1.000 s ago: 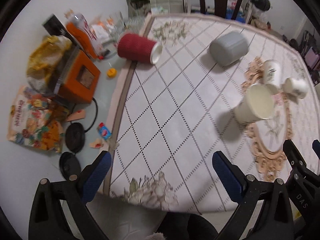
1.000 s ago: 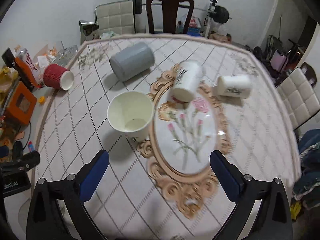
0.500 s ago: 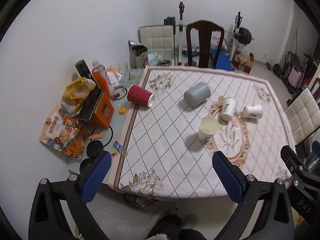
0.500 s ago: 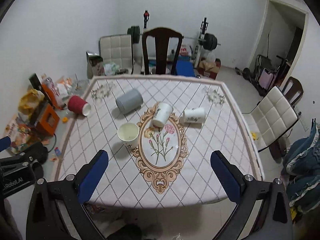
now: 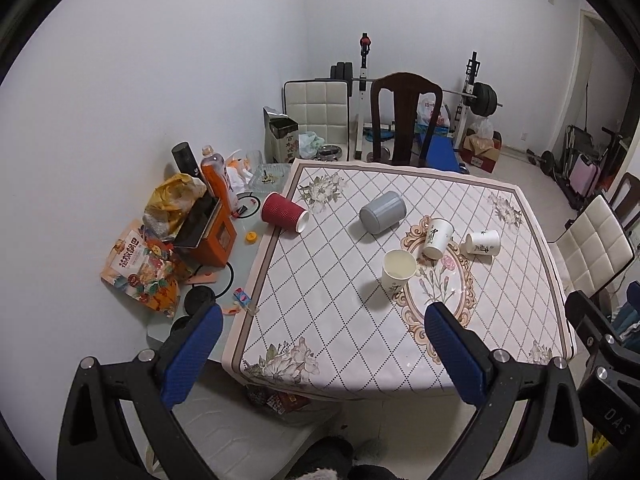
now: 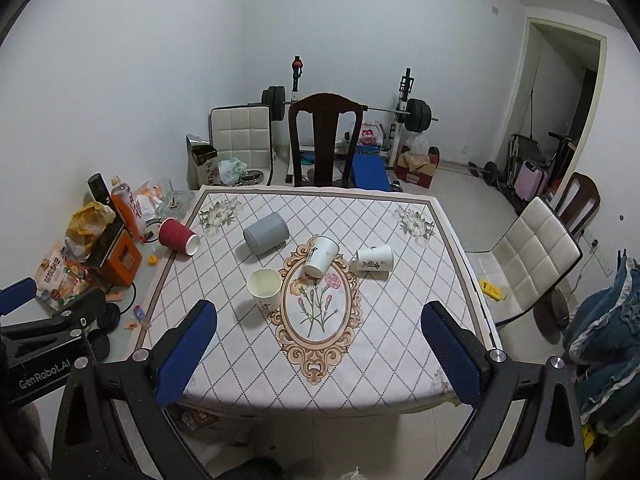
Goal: Flip cup upright
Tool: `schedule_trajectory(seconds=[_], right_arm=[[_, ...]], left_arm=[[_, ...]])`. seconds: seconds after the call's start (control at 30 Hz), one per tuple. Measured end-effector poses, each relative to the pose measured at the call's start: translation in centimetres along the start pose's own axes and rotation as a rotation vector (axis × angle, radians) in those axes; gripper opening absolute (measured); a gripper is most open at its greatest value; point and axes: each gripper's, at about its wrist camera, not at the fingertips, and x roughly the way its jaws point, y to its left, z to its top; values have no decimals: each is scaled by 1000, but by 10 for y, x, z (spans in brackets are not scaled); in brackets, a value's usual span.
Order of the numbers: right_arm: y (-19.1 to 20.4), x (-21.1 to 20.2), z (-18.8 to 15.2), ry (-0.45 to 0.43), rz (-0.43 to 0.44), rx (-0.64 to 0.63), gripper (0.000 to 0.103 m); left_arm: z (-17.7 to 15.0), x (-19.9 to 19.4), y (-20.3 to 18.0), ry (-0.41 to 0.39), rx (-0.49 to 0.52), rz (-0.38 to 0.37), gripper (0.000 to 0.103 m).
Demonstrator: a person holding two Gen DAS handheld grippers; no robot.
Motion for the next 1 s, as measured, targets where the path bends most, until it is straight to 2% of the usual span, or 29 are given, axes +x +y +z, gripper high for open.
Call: schedule_trajectory(seconds=[0.23,1.0], right_arm=[[-2,-4,-1,-3,1,2,103],[-5,3,-4,28,18,4,103]], left_arm=[[-4,-8,-3,-16,5,13,103],[-7,-5,4,9,-12,15,103]])
